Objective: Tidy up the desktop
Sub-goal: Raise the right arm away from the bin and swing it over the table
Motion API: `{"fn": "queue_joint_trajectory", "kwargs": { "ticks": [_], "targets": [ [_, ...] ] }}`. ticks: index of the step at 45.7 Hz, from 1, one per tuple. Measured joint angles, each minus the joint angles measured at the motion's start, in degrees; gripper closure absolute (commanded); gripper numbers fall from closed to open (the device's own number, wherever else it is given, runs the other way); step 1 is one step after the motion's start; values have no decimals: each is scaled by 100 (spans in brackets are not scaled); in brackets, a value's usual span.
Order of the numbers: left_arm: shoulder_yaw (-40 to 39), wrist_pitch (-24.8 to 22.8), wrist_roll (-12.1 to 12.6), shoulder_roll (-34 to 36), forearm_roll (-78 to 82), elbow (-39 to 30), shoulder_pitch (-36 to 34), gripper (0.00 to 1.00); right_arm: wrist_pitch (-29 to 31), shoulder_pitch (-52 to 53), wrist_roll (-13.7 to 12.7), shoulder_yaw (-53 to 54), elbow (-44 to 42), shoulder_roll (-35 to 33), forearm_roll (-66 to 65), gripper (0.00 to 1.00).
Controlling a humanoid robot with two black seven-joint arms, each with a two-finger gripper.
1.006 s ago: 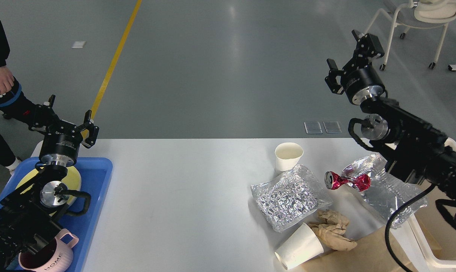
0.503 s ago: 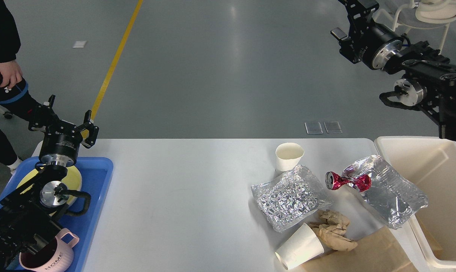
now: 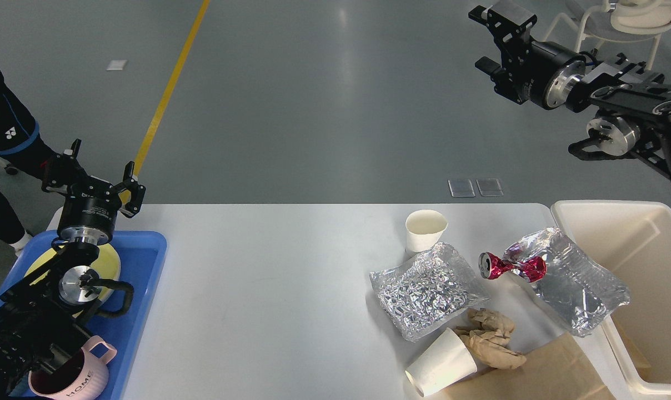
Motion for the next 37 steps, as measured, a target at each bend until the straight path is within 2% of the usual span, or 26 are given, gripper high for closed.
{"fn": "queue_joint_trajectory", "kwargs": {
  "ticks": [9,12,16,19,24,27,31,37],
  "targets": [
    [0,0,0,0,0,0,1,3,63,198,-14,-268,109,93,-39,0],
    [0,0,0,0,0,0,0,3,335,292,-39,-571,174,209,-132,0],
    [0,0,0,0,0,0,0,3,1021,602,-146,-1168,270,426,-444,0],
    [0,0,0,0,0,2,1,3,1453,828,-427,-1603,337,626,-730,0],
    [0,0,0,0,0,3,0,3,1817,1121,-1298,-2215,440,979,-988,0],
    [0,0,0,0,0,3,1,3,2047,1376,-1682,-2413,536,1160,-1023,0],
    [0,0,0,0,0,3,1,3,2549,1735,-1845,-2492,755,1369,-1023,0],
    [0,0,0,0,-1,3,0,3,3323,2249,-1877,-2499,1214,1700,-983,0]
  ]
}}
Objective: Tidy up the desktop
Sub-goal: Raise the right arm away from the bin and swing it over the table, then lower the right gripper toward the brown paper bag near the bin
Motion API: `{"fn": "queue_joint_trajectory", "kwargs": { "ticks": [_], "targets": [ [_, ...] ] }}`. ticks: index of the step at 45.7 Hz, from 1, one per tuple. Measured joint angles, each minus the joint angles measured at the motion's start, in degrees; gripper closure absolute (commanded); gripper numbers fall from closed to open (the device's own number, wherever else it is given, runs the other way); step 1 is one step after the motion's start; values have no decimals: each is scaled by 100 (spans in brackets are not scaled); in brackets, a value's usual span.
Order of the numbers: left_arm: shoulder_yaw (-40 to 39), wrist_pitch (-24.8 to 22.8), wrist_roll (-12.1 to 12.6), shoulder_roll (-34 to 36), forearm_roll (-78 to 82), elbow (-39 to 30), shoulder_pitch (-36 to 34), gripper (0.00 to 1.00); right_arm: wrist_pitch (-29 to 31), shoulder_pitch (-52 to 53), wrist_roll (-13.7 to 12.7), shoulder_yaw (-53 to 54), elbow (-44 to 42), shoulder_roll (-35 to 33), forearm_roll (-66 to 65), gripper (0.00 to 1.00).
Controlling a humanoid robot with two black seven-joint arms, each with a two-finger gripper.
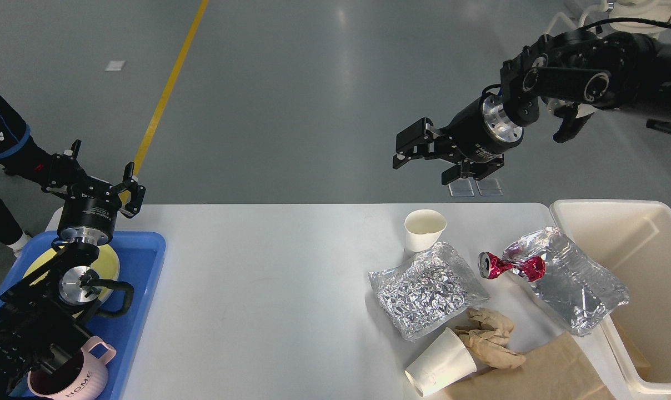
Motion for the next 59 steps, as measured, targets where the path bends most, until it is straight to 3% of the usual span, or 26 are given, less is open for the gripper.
{"fn": "queue_joint_trajectory", "kwargs": {
  "ticks": [9,14,22,31,40,51,59],
  "targets": [
    [0,0,0,0,0,0,-2,3,618,695,-229,-57,1118,292,-50,0],
    [0,0,0,0,1,-1,-5,3,664,1077,-494,-62,2078,327,-55,0],
    [0,0,0,0,1,-3,-5,3,472,1260,-658,-117,3112,328,-3,0],
    [0,0,0,0,1,-6,-1,3,-177,941,-779,-734,3401,36,212,0],
    [0,0,0,0,-4,-7,3,3,-1283,86,-973,-1562,3548,-337,1131,0],
    [-4,0,0,0,-6,-7,3,3,-2570,-898,-1008,-1852,4045,-872,1660,0],
    [-4,-2,0,0,-5,-7,1,3,-3098,-1395,-1011,-2043,4220,-1469,1671,0]
  ]
}}
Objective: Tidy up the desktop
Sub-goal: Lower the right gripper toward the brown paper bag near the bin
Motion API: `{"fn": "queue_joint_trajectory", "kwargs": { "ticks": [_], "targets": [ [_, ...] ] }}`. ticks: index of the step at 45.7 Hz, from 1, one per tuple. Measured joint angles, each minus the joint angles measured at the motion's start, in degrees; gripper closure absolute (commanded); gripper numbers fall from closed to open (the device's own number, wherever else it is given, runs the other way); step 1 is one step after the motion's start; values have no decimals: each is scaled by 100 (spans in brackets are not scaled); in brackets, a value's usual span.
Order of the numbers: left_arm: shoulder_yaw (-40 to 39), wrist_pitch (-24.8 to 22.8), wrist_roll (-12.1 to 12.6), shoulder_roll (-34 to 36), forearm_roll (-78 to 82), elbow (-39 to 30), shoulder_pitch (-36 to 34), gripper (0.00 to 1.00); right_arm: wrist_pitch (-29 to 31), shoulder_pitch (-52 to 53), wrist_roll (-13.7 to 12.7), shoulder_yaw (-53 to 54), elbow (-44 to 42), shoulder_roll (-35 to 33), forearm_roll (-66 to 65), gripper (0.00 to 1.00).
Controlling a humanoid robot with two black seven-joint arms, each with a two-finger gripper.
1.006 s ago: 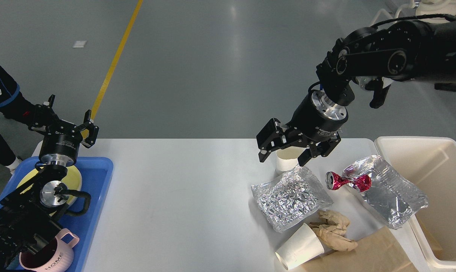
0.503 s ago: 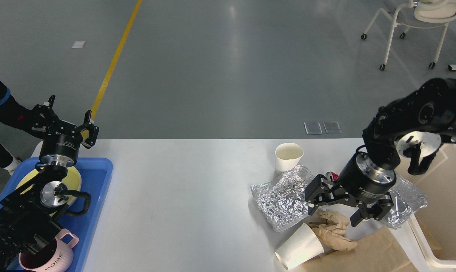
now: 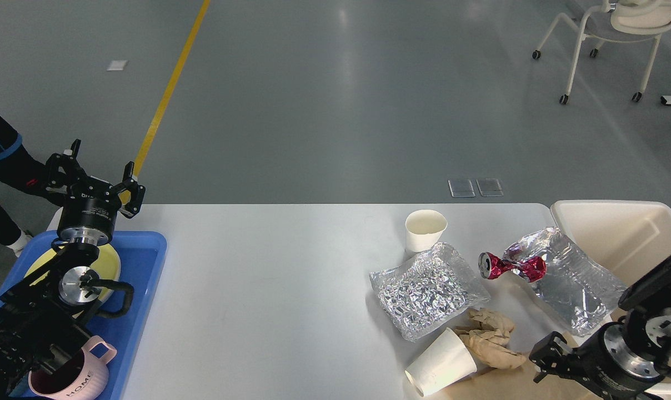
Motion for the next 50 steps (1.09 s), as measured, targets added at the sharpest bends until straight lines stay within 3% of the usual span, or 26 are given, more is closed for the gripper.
{"fn": "queue_joint_trajectory", "kwargs": {
  "ticks": [7,21,28,32,35,39,43,47,50],
  "targets": [
    [0,-3,0,0,6,0,-1,3,-94,-107,7,-26,29,-590,15,0],
    [0,-3,0,0,4,3,-1,3,-811,-1108,119,293,4,-858,329,0],
    [-2,-2,0,0,3,4,-1,3,-1037,-1308,413,607,-32,-1009,872,14],
    [-3,2,0,0,3,5,-1,3,-1060,-1368,571,751,-34,-1038,1077,16],
    [-3,2,0,0,2,6,-1,3,-1101,-1478,637,879,-34,-1035,1215,27],
    [-3,2,0,0,3,6,-1,3,-1182,-1693,682,1096,-34,-1004,1339,33],
    [-3,2,0,0,2,6,-1,3,-1375,-1957,721,1277,-34,-944,1385,58],
    [-3,2,0,0,3,6,-1,3,-1591,-2173,815,1405,-34,-843,1395,96],
    [-3,2,0,0,1,6,-1,3,-1719,-2256,879,1452,-34,-779,1396,100]
  ]
}}
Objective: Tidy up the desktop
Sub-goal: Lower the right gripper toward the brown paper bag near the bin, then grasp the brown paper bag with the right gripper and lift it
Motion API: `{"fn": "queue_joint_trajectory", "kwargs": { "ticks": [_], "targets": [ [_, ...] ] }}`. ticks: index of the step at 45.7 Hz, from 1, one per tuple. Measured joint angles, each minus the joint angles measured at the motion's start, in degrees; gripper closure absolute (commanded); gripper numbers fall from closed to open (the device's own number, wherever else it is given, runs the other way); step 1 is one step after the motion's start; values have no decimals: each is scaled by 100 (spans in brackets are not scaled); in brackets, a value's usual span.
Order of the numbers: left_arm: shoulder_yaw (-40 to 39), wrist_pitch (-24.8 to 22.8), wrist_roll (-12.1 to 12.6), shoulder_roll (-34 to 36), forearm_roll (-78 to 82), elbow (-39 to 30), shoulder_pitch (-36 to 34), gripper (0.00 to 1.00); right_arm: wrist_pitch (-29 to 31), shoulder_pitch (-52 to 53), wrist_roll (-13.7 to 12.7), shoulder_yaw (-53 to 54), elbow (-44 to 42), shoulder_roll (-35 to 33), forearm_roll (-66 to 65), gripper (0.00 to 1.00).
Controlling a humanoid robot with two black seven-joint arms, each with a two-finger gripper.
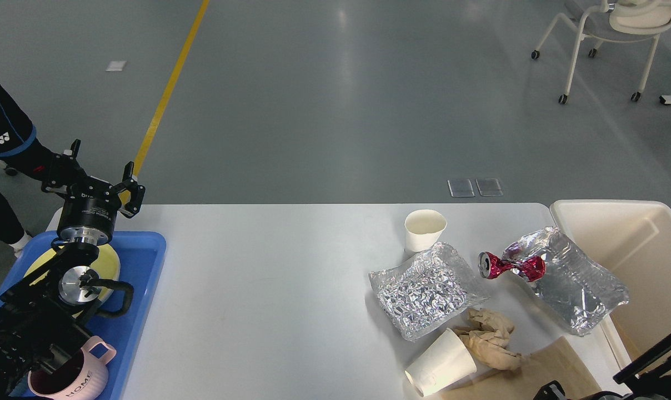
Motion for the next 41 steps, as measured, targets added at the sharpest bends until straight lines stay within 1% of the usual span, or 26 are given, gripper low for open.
{"fn": "queue_joint_trajectory", "kwargs": {
  "ticks": [13,20,27,30,33,41],
  "targets": [
    [0,0,0,0,1,0,0,3,-505,-25,65,83,7,38,45,100],
    [2,0,0,0,3,1,0,3,-536,61,67,81,33,-3,78,100],
    [3,0,0,0,2,1,0,3,-435,430,67,-45,98,-109,-28,100],
    [4,0,0,0,3,0,0,3,-256,744,67,-190,129,-123,-110,100],
    [5,0,0,0,3,-2,0,3,101,1178,67,-416,139,-117,-245,100],
    [5,0,0,0,3,-1,0,3,1536,2799,30,-1277,140,-79,-1085,100]
  ]
}}
